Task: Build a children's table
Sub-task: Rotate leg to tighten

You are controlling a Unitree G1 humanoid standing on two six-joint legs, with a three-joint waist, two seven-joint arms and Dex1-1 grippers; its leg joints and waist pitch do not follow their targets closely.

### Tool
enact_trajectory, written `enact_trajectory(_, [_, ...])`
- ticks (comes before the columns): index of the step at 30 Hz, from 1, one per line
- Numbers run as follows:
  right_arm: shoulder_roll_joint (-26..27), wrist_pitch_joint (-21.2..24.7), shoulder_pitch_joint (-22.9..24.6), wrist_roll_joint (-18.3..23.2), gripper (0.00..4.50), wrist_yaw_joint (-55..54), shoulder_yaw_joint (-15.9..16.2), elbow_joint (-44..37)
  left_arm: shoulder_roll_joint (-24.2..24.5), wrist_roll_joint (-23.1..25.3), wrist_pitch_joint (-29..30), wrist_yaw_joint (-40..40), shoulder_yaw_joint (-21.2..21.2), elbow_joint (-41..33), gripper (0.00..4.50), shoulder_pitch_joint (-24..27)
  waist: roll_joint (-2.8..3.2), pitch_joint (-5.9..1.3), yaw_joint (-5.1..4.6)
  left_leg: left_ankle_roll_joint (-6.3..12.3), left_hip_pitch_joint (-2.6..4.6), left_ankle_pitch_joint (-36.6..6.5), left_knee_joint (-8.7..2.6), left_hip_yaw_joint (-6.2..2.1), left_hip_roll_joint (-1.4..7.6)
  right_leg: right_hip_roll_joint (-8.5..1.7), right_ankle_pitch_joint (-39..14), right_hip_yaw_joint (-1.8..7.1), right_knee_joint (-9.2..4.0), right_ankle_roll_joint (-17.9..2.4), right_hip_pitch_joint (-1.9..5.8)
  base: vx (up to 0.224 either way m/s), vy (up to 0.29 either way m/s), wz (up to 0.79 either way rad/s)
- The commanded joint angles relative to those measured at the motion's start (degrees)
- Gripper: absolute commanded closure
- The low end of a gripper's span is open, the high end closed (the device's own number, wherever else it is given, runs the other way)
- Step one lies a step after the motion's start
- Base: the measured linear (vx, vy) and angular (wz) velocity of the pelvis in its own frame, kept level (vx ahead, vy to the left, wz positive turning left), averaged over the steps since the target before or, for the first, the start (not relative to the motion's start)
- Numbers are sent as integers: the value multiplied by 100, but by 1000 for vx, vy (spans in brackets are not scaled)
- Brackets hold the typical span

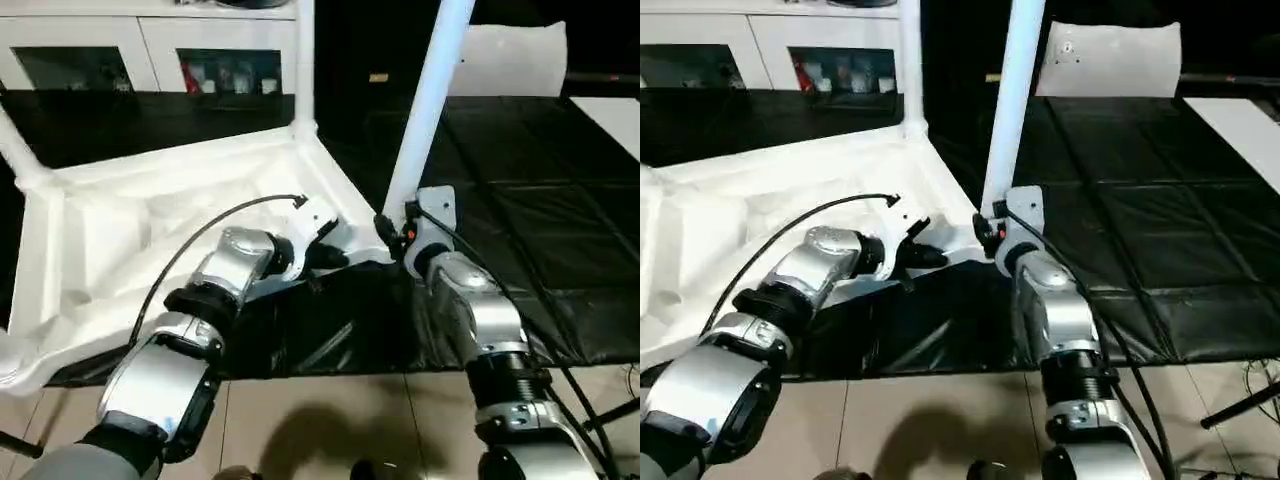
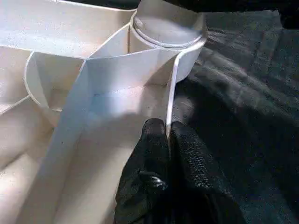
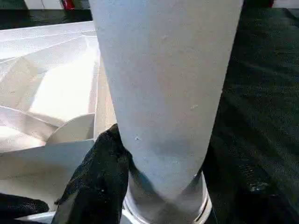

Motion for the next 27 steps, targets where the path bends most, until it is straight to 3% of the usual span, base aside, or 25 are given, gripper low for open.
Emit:
enact_trajectory(1, [687, 115, 112, 161, 186, 521, 832, 176, -431, -340, -147, 629, 187, -175, 450, -328, -9, -369, 11, 483, 1, -727, -390, -56, 209, -474, -1777, 347, -379, -924, 340, 0, 0, 0])
enact_trajectory(6, [529, -34, 281, 120, 157, 767, 863, -104, -284, -205, -139, 279, 116, -339, 450, -172, 0, -356, 25, 488, 7, -723, -410, -62, 227, -476, -1911, 351, -398, -858, 346, 0, 0, 0])
enact_trajectory(10, [-16, -59, 473, 234, 112, 1265, 848, -437, 41, -105, -503, -356, -49, -440, 450, -8, -10, -353, -10, 504, -1, -805, -419, -75, 231, -478, -1909, 353, -397, -863, 358, 0, 0, 0])
enact_trajectory(12, [-218, -51, 545, 290, 93, 1489, 835, -570, 151, -91, -561, -566, -96, -461, 450, 29, -6, -374, -8, 591, -17, -669, -403, -73, 238, -479, -1636, 365, -359, -913, 380, 0, 0, 0])
enact_trajectory(14, [-745, -110, 702, 450, 84, 2184, 771, -824, 433, -30, -783, -1154, -263, -470, 450, 94, 4, -395, 3, 699, -32, -503, -378, -66, 229, -473, -1243, 374, -307, -1019, 393, 0, 0, 0])
enact_trajectory(16, [-857, -139, 724, 478, 59, 2346, 749, -853, 490, -14, -849, -1283, -304, -470, 450, 106, -9, -413, -8, 816, -46, -389, -357, -59, 236, -473, -876, 379, -252, -1164, 395, 0, 0, 0])
enact_trajectory(19, [-1476, -426, 793, 569, 38, 3248, 678, -915, 756, -47, -1163, -2139, -457, -559, 450, 200, -24, -410, 35, 936, -36, -372, -336, -38, 237, -479, -859, 362, -261, -1293, 381, 0, 0, 0])
enact_trajectory(23, [-1923, -520, 843, 781, 38, 4132, 775, -1017, 965, -8, -1372, -2778, -647, -622, 450, 267, -3, -417, 113, 884, -3, -421, -339, -35, 290, -471, -968, 362, -246, -1303, 363, 0, 0, 0])
enact_trajectory(27, [-2169, -567, 842, 934, 38, 4671, 854, -1058, 1085, 19, -1577, -3172, -772, -636, 450, 295, -1, -423, 260, 765, 15, -521, -339, -24, 321, -485, -1045, 373, -231, -1274, 357, 0, 0, 0])
